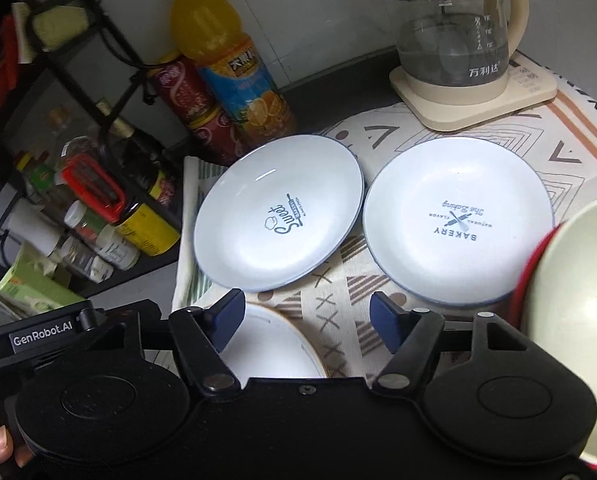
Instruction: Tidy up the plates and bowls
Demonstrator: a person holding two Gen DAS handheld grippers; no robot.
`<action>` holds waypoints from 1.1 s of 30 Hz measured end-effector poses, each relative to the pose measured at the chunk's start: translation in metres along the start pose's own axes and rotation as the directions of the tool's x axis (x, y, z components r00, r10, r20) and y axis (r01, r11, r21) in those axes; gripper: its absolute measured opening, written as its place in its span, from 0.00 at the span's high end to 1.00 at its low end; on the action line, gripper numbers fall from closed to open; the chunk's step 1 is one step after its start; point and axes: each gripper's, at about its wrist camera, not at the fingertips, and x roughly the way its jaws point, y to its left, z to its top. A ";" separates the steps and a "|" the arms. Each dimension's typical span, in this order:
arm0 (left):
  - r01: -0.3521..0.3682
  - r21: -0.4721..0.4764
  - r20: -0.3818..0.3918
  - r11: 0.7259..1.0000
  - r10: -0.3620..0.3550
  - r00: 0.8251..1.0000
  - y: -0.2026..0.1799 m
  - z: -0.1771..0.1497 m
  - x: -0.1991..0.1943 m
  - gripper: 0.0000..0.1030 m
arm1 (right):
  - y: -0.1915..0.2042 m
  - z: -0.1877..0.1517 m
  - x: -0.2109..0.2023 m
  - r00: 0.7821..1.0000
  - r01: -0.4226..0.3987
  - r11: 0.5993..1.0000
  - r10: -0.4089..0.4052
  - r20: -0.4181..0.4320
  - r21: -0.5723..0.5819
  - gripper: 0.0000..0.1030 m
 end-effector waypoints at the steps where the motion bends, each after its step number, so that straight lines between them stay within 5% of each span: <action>1: 0.002 0.003 -0.002 1.000 -0.002 1.000 0.001 0.002 0.005 0.36 | 0.000 0.002 0.005 1.000 0.003 1.000 -0.003 -0.001 0.006 0.38; 19: 0.039 -0.016 -0.093 0.999 -0.040 0.995 0.016 0.034 0.101 0.67 | -0.011 0.014 0.088 0.994 0.054 0.989 -0.041 -0.097 0.138 0.64; 33: 0.069 -0.040 -0.114 0.997 -0.073 0.991 0.016 0.040 0.129 0.83 | -0.018 0.022 0.120 0.992 0.066 0.983 -0.046 -0.118 0.171 0.81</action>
